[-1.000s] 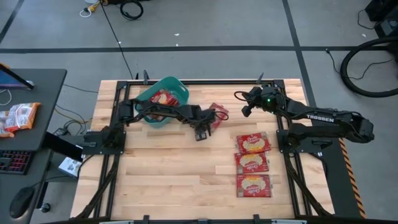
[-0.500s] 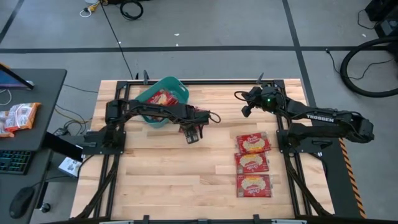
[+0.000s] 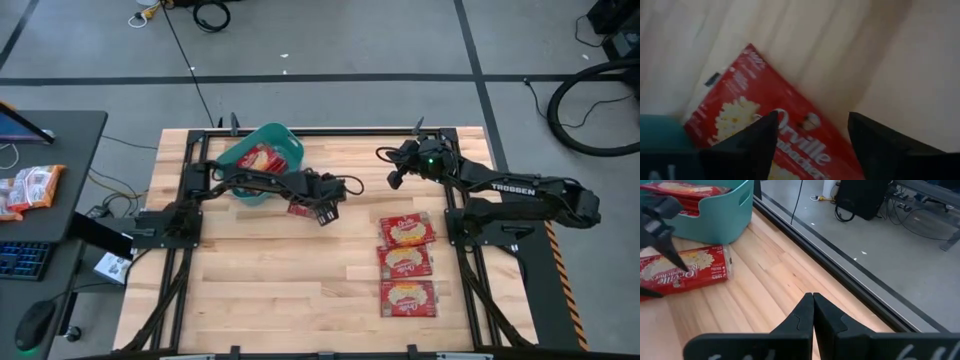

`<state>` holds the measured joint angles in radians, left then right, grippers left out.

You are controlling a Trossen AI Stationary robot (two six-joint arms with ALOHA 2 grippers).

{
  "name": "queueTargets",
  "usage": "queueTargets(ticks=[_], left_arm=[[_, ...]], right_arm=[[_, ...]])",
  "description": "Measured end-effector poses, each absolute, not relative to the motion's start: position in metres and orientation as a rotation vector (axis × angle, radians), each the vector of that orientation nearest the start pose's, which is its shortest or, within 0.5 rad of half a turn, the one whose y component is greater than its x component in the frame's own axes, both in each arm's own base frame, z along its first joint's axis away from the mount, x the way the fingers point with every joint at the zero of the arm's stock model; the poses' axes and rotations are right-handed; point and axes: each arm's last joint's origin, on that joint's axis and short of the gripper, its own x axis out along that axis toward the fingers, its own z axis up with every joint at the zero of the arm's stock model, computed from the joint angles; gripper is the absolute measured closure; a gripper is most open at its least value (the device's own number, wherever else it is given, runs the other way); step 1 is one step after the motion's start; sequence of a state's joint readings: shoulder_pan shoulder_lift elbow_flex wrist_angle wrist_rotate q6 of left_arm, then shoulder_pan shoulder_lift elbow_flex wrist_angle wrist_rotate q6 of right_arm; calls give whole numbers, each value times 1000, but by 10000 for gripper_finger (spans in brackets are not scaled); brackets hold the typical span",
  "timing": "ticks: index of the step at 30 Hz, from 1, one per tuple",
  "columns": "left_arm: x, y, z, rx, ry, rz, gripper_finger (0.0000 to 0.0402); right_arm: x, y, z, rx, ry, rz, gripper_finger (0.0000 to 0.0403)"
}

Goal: Sort popcorn bags into baskets
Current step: Put the popcorn bag into the bin

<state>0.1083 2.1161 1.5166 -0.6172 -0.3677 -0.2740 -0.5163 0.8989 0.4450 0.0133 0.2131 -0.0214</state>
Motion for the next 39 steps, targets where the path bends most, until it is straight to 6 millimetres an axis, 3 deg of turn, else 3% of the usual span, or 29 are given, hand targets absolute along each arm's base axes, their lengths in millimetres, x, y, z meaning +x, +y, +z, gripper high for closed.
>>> queueTargets(ticks=[7,20,26,35,39], left_arm=[[419,59,139,-42,1184,667,131],[408,53,133,-28,1326,645,172],[403,53,132,33,1390,627,233],[404,48,133,70,1390,612,382],[405,43,137,76,1392,588,385]], right_arm=[[162,-99,215,49,453,-713,393],[164,-99,214,50,453,-702,393],[164,-99,214,49,454,-701,393],[164,-99,214,48,454,-700,393],[164,-99,214,48,454,-700,393]])
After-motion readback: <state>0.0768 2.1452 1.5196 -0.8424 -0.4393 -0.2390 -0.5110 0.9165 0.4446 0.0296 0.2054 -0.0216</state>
